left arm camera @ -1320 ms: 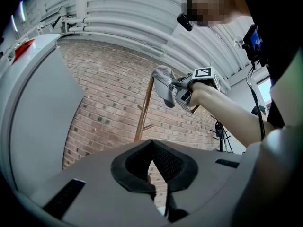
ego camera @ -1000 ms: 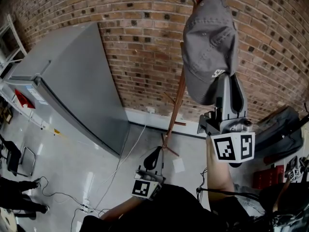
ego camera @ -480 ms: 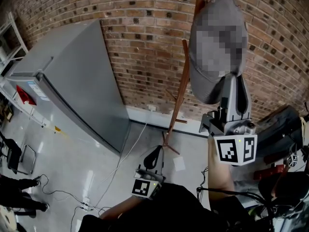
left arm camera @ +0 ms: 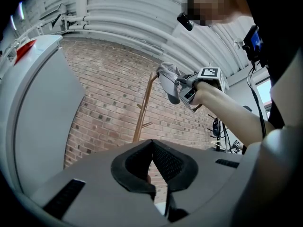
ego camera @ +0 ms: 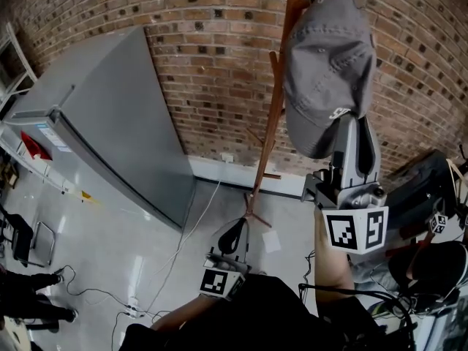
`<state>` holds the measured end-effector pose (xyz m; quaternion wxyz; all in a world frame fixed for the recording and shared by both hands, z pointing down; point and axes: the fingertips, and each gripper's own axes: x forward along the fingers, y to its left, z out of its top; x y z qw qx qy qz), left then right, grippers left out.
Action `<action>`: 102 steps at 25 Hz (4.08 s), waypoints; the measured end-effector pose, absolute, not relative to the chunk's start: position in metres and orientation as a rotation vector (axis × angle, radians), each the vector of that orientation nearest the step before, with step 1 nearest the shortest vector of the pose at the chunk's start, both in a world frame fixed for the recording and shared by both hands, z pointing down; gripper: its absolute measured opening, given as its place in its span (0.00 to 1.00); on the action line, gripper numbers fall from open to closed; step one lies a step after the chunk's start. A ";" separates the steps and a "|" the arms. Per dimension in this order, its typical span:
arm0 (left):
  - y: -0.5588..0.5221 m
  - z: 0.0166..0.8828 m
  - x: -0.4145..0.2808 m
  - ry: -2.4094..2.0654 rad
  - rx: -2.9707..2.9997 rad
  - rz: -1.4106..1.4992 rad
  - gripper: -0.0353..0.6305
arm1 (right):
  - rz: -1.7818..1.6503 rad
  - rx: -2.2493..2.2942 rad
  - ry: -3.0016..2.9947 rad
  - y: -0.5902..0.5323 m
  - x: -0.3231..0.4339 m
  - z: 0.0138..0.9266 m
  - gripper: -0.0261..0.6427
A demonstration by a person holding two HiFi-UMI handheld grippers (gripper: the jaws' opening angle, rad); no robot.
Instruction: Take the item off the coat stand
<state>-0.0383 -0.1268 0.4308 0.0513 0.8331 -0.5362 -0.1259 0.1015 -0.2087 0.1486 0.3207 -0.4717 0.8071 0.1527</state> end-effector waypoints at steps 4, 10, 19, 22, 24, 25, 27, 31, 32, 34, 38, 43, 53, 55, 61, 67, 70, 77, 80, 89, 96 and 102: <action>-0.126 0.435 -0.039 -1.631 2.530 -0.356 0.08 | 0.408 -1.268 2.115 -0.207 0.106 0.154 0.15; -0.125 0.431 -0.043 -1.636 2.543 -0.378 0.08 | 0.417 -1.309 2.094 -0.203 0.112 0.159 0.15; -0.125 0.424 -0.041 -1.618 2.569 -0.422 0.08 | 0.426 -1.307 2.065 -0.191 0.119 0.162 0.15; -0.126 0.424 -0.040 -1.616 2.561 -0.418 0.08 | 0.426 -1.311 2.061 -0.188 0.122 0.163 0.15; -0.127 0.422 -0.039 -1.610 2.565 -0.420 0.08 | 0.424 -1.310 2.055 -0.185 0.123 0.163 0.15; -0.127 0.422 -0.038 -1.606 2.564 -0.419 0.08 | 0.423 -1.308 2.052 -0.183 0.123 0.162 0.15; -0.128 0.424 -0.037 -1.599 2.559 -0.415 0.08 | 0.428 -1.301 2.045 -0.178 0.123 0.160 0.15; -0.129 0.425 -0.035 -1.592 2.564 -0.409 0.08 | 0.457 -1.289 2.033 -0.169 0.125 0.154 0.15; -0.130 0.424 -0.035 -1.591 2.566 -0.407 0.08 | 0.459 -1.287 2.034 -0.168 0.124 0.154 0.15; -0.130 0.425 -0.035 -1.589 2.564 -0.407 0.08 | 0.455 -1.290 2.042 -0.169 0.123 0.157 0.15; -0.130 0.426 -0.035 -1.582 2.560 -0.420 0.08 | 0.429 -1.307 2.060 -0.171 0.121 0.164 0.15; -0.127 0.427 -0.033 -1.581 2.565 -0.373 0.08 | 0.427 -1.307 2.070 -0.170 0.120 0.167 0.15; -0.128 0.423 -0.032 -1.590 2.592 -0.385 0.08 | 0.404 -1.326 2.115 -0.169 0.114 0.187 0.15; -0.128 0.426 -0.033 -1.592 2.575 -0.375 0.08 | 0.405 -1.327 2.132 -0.170 0.112 0.192 0.15; -0.129 0.419 -0.035 -1.612 2.577 -0.405 0.08 | 0.385 -1.334 2.178 -0.169 0.105 0.211 0.15; -0.128 0.413 -0.033 -1.614 2.590 -0.419 0.08 | 0.418 -1.361 2.211 -0.166 0.096 0.225 0.15; -0.129 0.418 -0.033 -1.614 2.582 -0.404 0.08 | 0.393 -1.382 2.234 -0.168 0.094 0.239 0.15; -0.131 0.414 -0.032 -1.619 2.572 -0.433 0.08 | 0.362 -1.418 2.283 -0.171 0.090 0.263 0.15; -0.131 0.413 -0.029 -1.615 2.575 -0.437 0.08 | 0.342 -1.433 2.292 -0.173 0.093 0.272 0.15; -0.130 0.417 -0.025 -1.611 2.560 -0.431 0.08 | 0.317 -1.486 2.313 -0.169 0.094 0.299 0.15; -0.128 0.420 -0.020 -1.599 2.559 -0.412 0.08 | 0.305 -1.516 2.325 -0.172 0.098 0.310 0.15; -0.127 0.423 -0.021 -1.620 2.558 -0.396 0.08 | 0.291 -1.531 2.312 -0.171 0.105 0.313 0.15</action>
